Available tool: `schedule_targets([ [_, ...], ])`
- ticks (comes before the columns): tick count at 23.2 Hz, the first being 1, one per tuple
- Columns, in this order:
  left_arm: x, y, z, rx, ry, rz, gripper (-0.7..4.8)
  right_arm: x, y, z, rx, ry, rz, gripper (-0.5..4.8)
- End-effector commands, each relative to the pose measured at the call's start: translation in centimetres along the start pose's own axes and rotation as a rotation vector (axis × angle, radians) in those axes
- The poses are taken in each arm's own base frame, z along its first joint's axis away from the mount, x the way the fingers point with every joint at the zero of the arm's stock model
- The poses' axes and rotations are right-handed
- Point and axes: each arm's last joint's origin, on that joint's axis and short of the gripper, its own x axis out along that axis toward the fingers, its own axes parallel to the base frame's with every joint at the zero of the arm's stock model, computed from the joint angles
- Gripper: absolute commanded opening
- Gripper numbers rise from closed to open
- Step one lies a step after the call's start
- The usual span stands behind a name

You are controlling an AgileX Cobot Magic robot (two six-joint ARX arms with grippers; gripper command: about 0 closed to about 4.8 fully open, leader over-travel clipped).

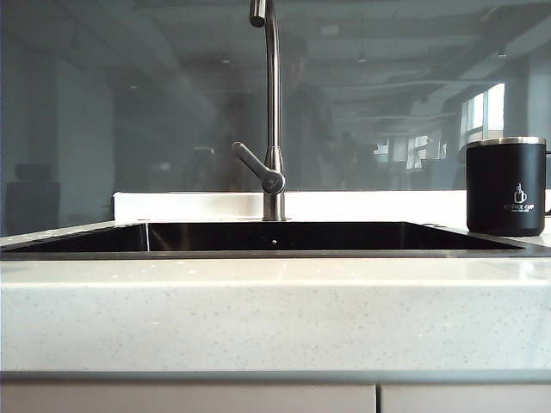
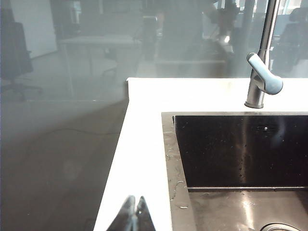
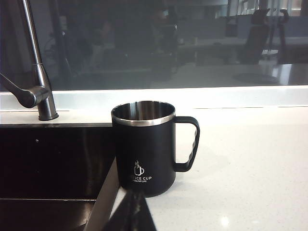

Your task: Pick up the mug next to the sink, go to the faucet to get some water, pour the water into the sink, and finally put the mug back to its place.

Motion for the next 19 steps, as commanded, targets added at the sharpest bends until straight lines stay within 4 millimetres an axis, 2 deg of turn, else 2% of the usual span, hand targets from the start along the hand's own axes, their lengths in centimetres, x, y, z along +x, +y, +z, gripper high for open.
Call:
schedule_targets([
  [1,0.0,0.0,0.3,0.004,-0.024,-0.003,-0.06,0.0,0.0,0.3,0.001,-0.023,-0.004,-0.01],
  [7,0.0,0.0,0.3,0.004,-0.023,-0.003,-0.06,0.0,0.0,0.3,0.008,-0.024,-0.001,-0.01],
  [12,0.0,0.0,0.6,-0.047,-0.058,-0.004,-0.06,-0.1,0.0,1.1,0.184,-0.084,0.008,-0.01],
  [16,-0.3,0.0,2.3,-0.182,-0.225,-0.024,-0.06,0.1,-0.1,3.7,0.146,-0.117,-0.051,-0.01],
  [19,0.0,0.0,3.2,-0.182,-0.233,-0.032,-0.06,1.9,-0.1,5.1,0.060,-0.067,-0.082,-0.01],
])
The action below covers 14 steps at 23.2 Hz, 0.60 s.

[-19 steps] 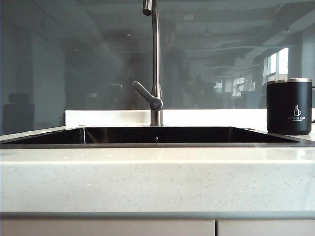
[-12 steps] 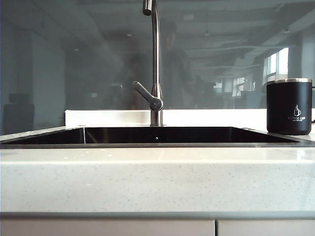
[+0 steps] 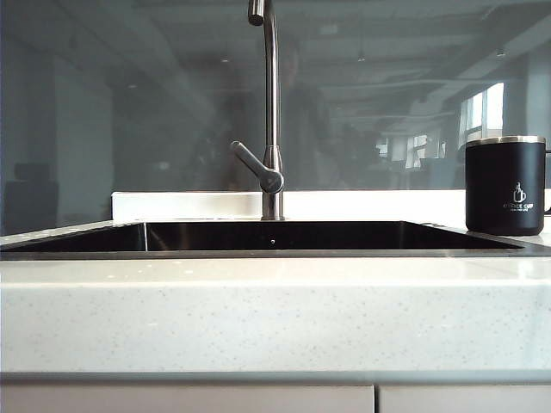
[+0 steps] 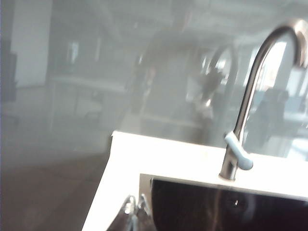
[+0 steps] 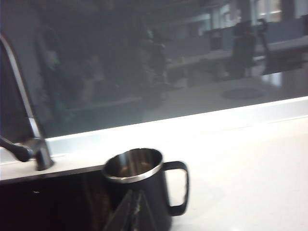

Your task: Pick up the mug next to the sink, go to the faucet to get some water, pour the water into the sink, and finally put the mug back to its place.

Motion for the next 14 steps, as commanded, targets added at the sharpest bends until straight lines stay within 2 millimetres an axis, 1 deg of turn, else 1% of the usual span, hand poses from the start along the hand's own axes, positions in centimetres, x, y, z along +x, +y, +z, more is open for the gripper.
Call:
schedule_targets([
  [1,0.7,-0.2,1.0,-0.008,-0.006,-0.012,-0.06,2.7,0.3,0.6,-0.103,0.038,-0.020,-0.01],
  [3,1.4,-0.2,1.0,-0.009,-0.016,-0.014,-0.06,4.7,0.0,-0.3,-0.165,0.094,-0.031,0.01],
  [4,1.8,-0.2,1.1,-0.009,-0.014,-0.015,-0.06,5.7,-0.3,-1.0,-0.192,0.115,-0.025,0.14],
  [5,2.2,-0.2,1.1,-0.008,-0.006,-0.025,-0.06,6.8,-0.9,-1.8,-0.208,0.127,-0.028,0.46],
  [7,3.1,-0.2,0.9,-0.010,0.022,-0.026,-0.06,8.6,-2.4,-3.2,-0.211,0.128,-0.008,1.36],
  [9,3.9,-0.1,0.6,-0.022,0.047,-0.028,-0.06,10.3,-3.9,-4.6,-0.194,0.147,0.056,1.82],
  [10,4.1,-0.1,0.4,-0.029,0.056,-0.042,-0.06,10.8,-4.4,-5.2,-0.188,0.166,0.083,1.97],
  [11,4.5,-0.1,0.2,-0.038,0.064,-0.043,-0.06,11.6,-4.9,-5.8,-0.177,0.182,0.122,2.35],
  [12,4.7,-0.1,0.1,-0.038,0.064,-0.043,-0.06,12.1,-5.1,-6.2,-0.175,0.187,0.138,2.49],
  [14,5.1,0.0,-0.2,-0.044,0.075,-0.041,-0.06,13.5,-5.7,-7.3,-0.172,0.202,0.129,2.53],
])
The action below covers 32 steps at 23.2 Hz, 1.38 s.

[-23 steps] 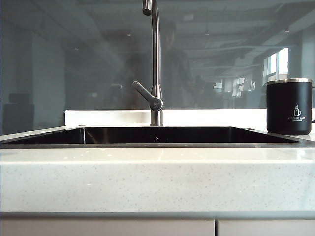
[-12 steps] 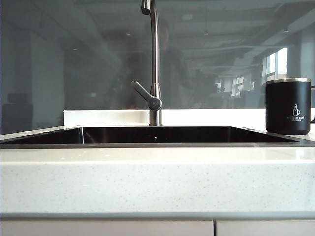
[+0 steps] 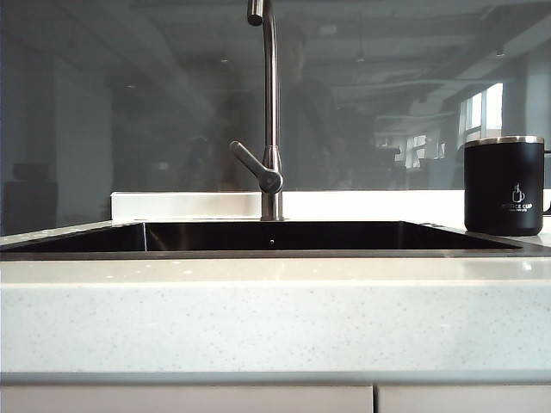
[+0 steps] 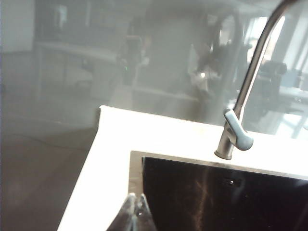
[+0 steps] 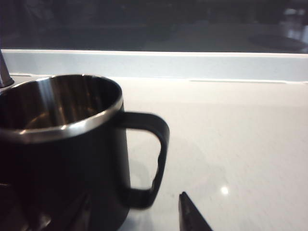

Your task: Pick up the mug next to the sink, go to the faucet to get some water, pour the water into the sink, and finally put the mug back to its place.

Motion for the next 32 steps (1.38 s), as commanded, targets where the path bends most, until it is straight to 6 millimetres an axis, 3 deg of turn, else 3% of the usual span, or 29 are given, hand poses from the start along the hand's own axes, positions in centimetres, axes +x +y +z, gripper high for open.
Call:
schedule_targets([
  [1,0.5,-0.1,0.4,-0.010,-0.042,-0.013,-0.06,1.9,-0.7,-0.3,-0.007,-0.031,0.008,2.53],
  [10,0.6,0.0,0.4,-0.010,-0.036,-0.012,-0.06,6.3,-2.1,-0.6,-0.011,-0.042,0.005,2.52],
  [15,0.6,0.0,0.2,-0.010,-0.022,-0.008,-0.06,7.2,-2.4,-1.0,-0.007,-0.034,0.009,2.47],
  [19,0.6,0.0,0.2,-0.011,-0.021,-0.008,-0.06,7.3,-2.4,-1.0,0.034,-0.034,0.012,0.92],
  [21,0.6,0.0,0.2,-0.011,-0.021,-0.008,-0.06,7.3,-2.4,-1.0,0.035,-0.035,0.012,0.49],
  [24,0.6,0.0,0.2,-0.010,-0.021,-0.004,-0.06,7.3,-2.3,-1.0,0.036,-0.039,0.020,0.37],
  [26,0.6,0.0,0.3,-0.007,-0.025,0.002,-0.06,7.3,-2.3,-0.9,0.045,-0.048,0.021,-0.05],
  [32,2.0,0.2,-0.2,0.028,0.035,0.013,-0.06,7.2,-1.5,1.6,0.108,-0.158,0.055,-0.05],
])
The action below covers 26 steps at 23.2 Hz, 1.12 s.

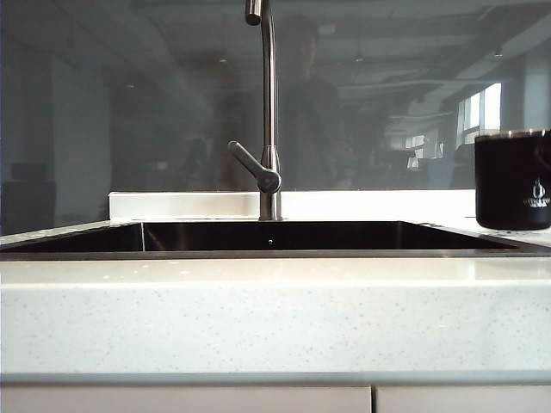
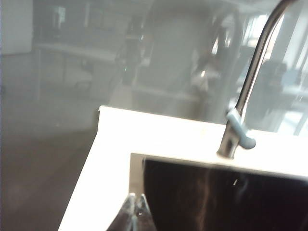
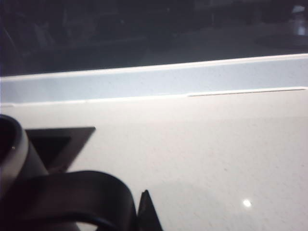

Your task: Pick up the mug next to the sink, go to the faucet to get some water, pour the water into the sink, and finally put the mug back to its place.

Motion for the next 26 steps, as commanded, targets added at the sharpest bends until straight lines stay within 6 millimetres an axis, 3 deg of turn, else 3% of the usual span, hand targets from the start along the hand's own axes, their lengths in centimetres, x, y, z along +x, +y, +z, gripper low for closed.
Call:
schedule_targets([
  [1,2.0,0.1,0.2,0.012,0.039,0.007,-0.06,0.1,1.5,2.9,-0.002,-0.103,0.048,-0.05],
  [3,4.1,0.2,0.1,0.016,0.071,-0.017,-0.06,-0.1,3.3,4.4,0.039,-0.097,0.089,-0.05],
  [7,11.1,0.4,-1.4,0.011,0.141,-0.202,-0.06,1.3,9.9,8.3,0.082,0.004,0.135,-0.05],
  [8,13.5,0.5,-2.2,-0.032,0.161,-0.270,-0.06,2.4,12.4,9.7,0.083,0.048,0.187,-0.05],
  [11,17.8,0.5,-3.8,-0.138,0.219,-0.413,-0.05,5.4,16.9,11.6,0.055,0.117,0.236,-0.05],
  [13,19.1,0.5,-4.6,-0.191,0.245,-0.436,-0.05,7.5,18.5,11.8,0.054,0.129,0.273,-0.05],
  [16,20.0,0.2,-5.1,-0.235,0.259,-0.438,-0.05,10.0,19.2,11.6,0.094,0.130,0.279,-0.05],
  [19,20.4,0.0,-4.9,-0.139,0.222,-0.418,-0.06,11.8,19.9,11.6,0.163,0.127,0.282,-0.05],
  [23,21.1,-0.2,-4.5,0.011,0.170,-0.424,-0.06,13.4,22.8,11.7,0.167,0.095,0.276,-0.05],
  [26,23.5,-0.2,-4.4,0.068,0.134,-0.504,0.04,13.8,26.8,12.6,0.166,0.079,0.319,-0.05],
])
